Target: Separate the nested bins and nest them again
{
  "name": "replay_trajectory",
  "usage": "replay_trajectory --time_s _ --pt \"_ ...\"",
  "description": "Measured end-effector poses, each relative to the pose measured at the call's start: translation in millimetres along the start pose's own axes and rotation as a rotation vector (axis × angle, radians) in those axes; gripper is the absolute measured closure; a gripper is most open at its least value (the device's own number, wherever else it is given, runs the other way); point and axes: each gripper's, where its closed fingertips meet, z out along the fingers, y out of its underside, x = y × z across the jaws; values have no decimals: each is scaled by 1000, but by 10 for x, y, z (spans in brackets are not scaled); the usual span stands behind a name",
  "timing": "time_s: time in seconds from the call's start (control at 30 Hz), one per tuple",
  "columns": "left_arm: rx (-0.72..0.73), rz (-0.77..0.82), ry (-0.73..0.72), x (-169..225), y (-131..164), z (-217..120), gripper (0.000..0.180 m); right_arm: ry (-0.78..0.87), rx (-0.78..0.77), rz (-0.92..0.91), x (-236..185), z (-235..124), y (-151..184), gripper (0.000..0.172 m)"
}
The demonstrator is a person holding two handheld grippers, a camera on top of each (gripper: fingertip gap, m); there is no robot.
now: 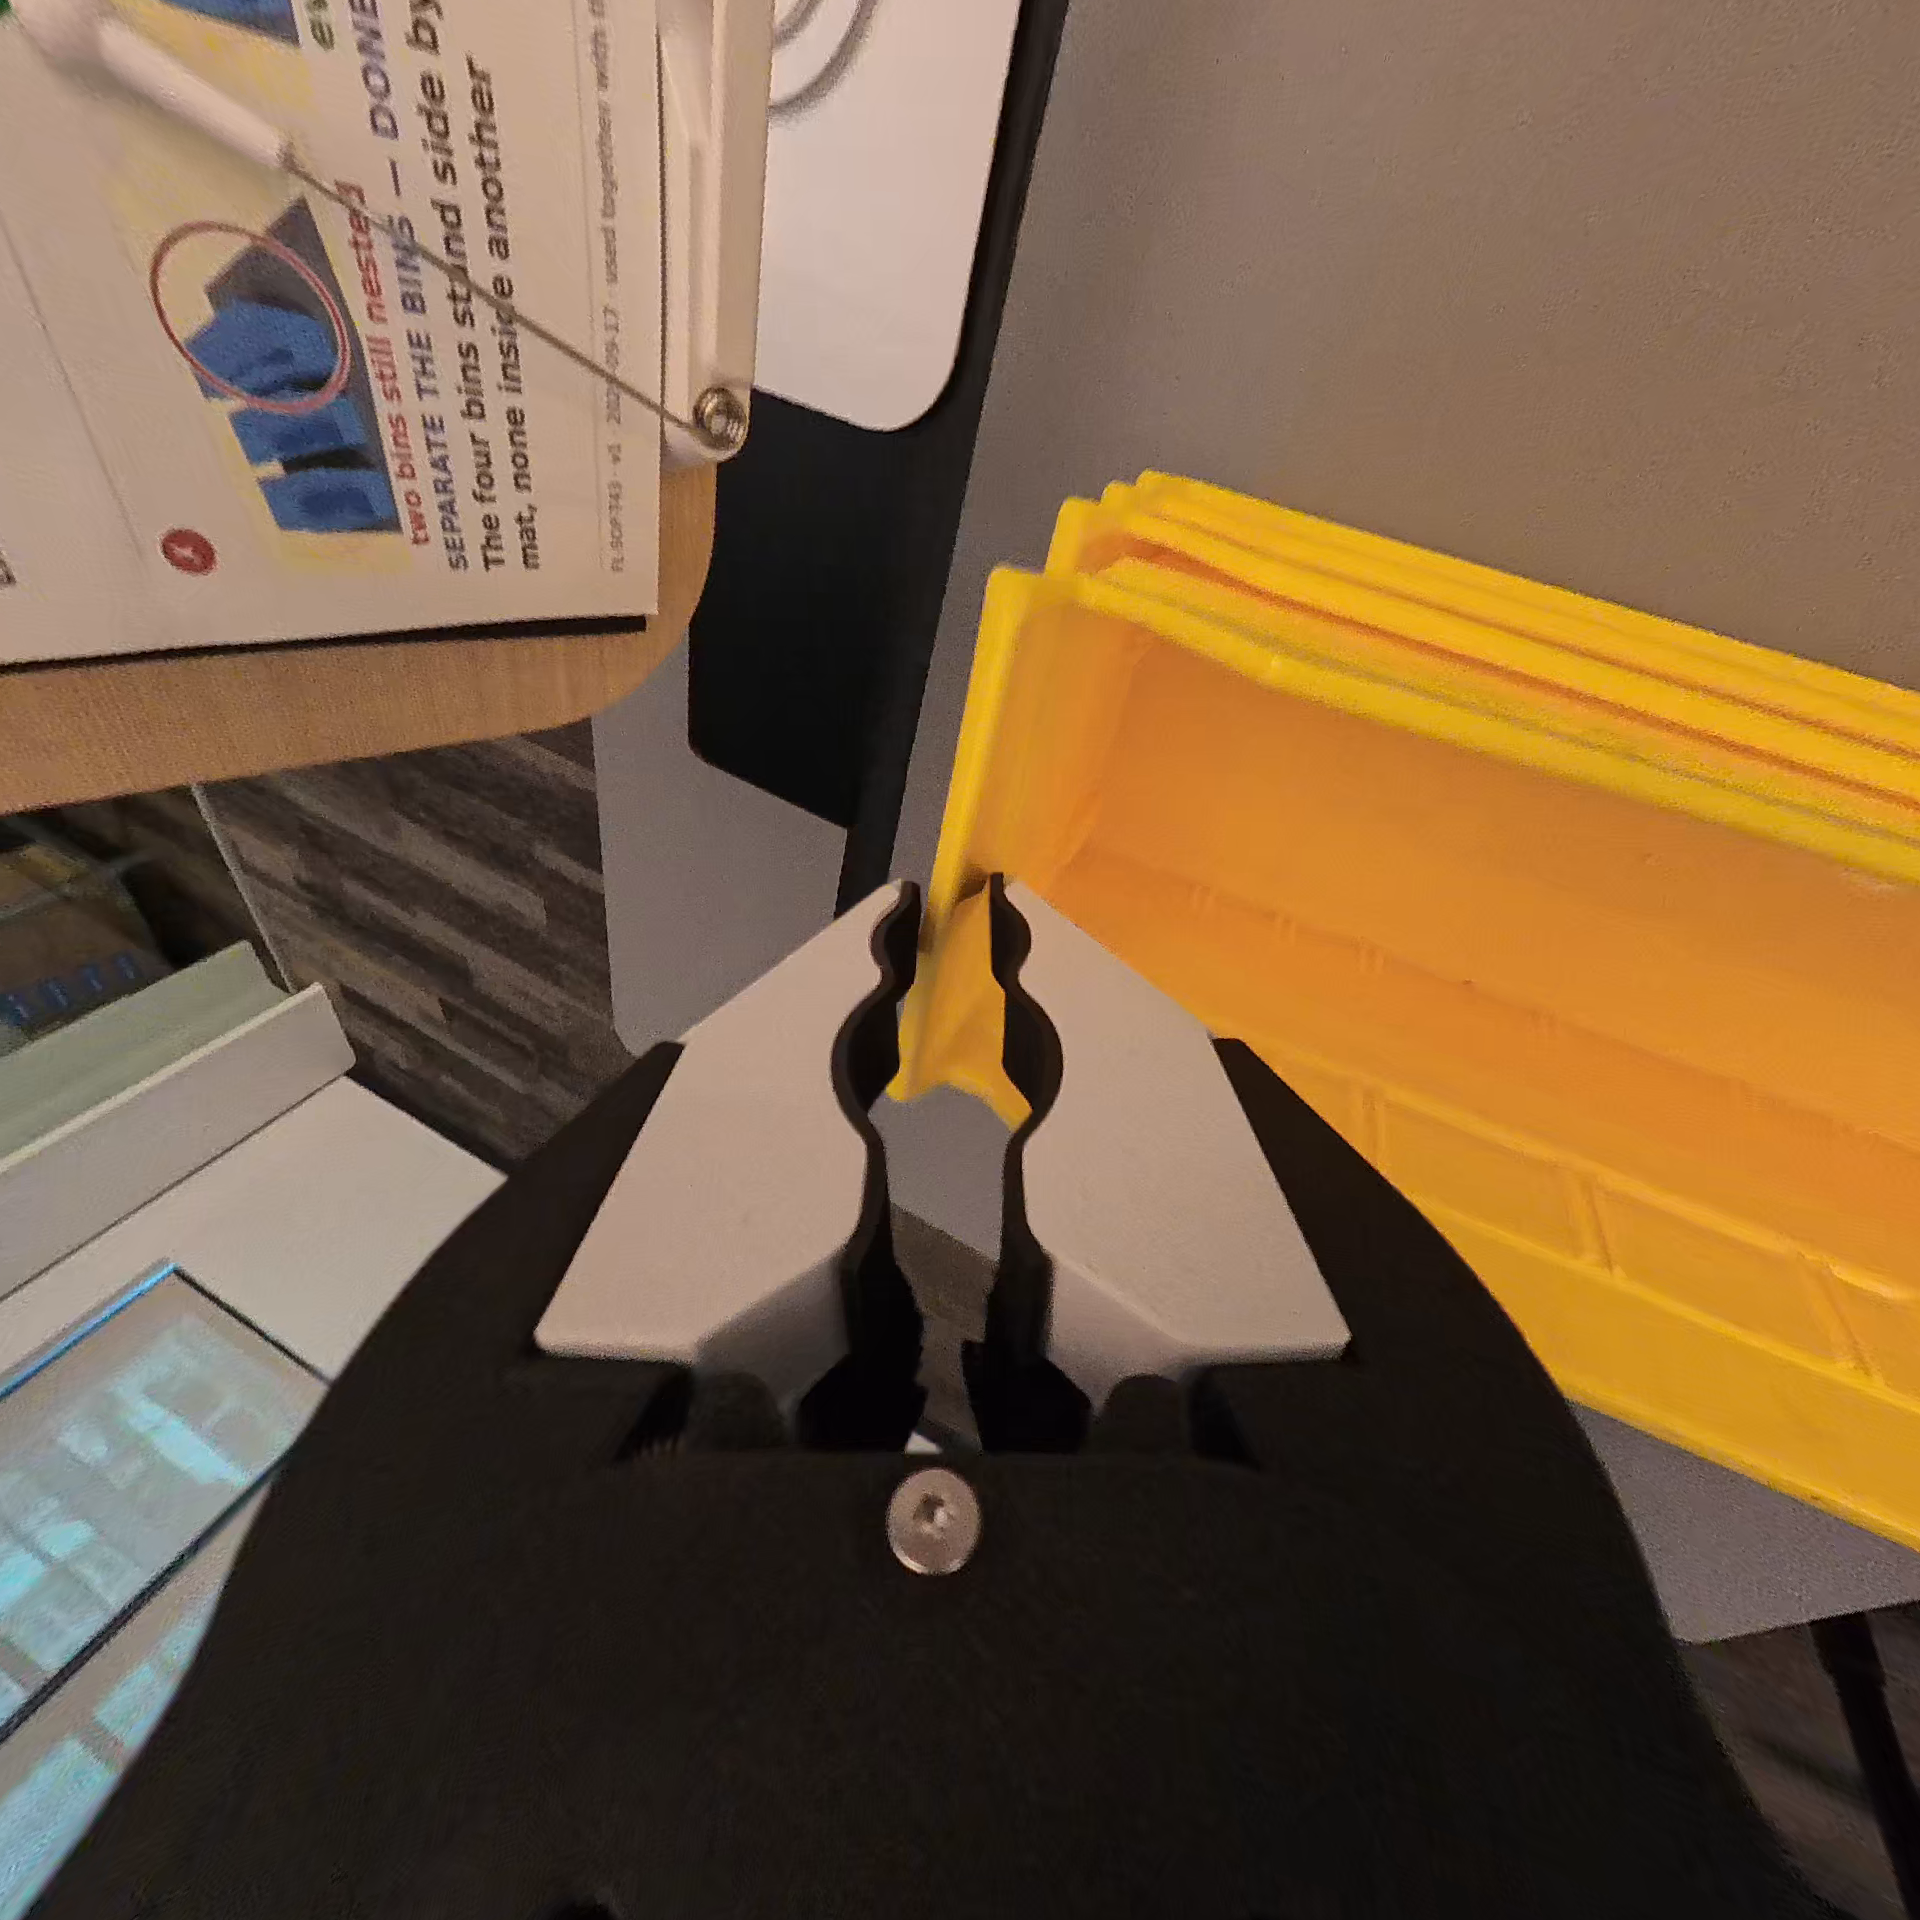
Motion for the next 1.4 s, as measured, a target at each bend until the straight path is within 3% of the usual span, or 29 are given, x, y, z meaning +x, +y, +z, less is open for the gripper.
replay_trajectory --time_s 0.03,0.13,0.23,0.37,0.47,0.57,0.6,0.7,0.77,0.8,0.9,1.03,1.1,1.2,1.27,1.33,1.4 --pt "-5 -15 -2 5 22 14 166 3 0 1 7 -3 -1 79" --pt "70 -86 -2 -9 -20 -20 147 5 5 5 18 -15 -8 79" --pt "283 -211 -10 -98 -137 -281 134 11 10 -1 17 -28 -19 79" --pt "772 -410 -49 -168 -244 -1071 119 25 44 -29 -1 -59 -93 79" --pt "1205 -521 -109 -36 -70 -1762 119 55 103 -63 -23 -97 -213 79" --pt "1416 -515 -185 300 219 -2016 135 61 168 -39 -103 -129 -343 78" --pt "1433 -501 -181 437 272 -1998 146 32 189 5 -171 -134 -387 78" --pt "1416 -562 -202 651 429 -1835 144 -91 218 57 -455 -103 -450 79" --pt "1445 -555 -241 752 536 -1811 148 -58 165 20 -531 -37 -378 80" --pt "1462 -574 -264 758 618 -1800 144 -23 143 -8 -554 -8 -348 80" --pt "1499 -623 -323 635 866 -1786 105 30 102 -70 -749 105 -244 83" --pt "1526 -720 -244 499 1097 -1786 84 -33 46 22 -1206 449 -79 80" --pt "1551 -774 -261 413 1220 -1782 85 -31 -27 30 -1366 722 -8 76" --pt "1570 -807 -304 328 1331 -1744 105 -26 -152 18 -1629 1072 -5 73" --pt "1524 -825 -340 269 1376 -1656 109 -4 -211 -11 -1771 1241 -68 73" --pt "1481 -829 -453 205 1462 -1632 114 63 -250 -54 -1811 1367 -152 73" --pt "1430 -843 -587 149 1576 -1650 106 137 -287 -99 -1799 1457 -218 73"
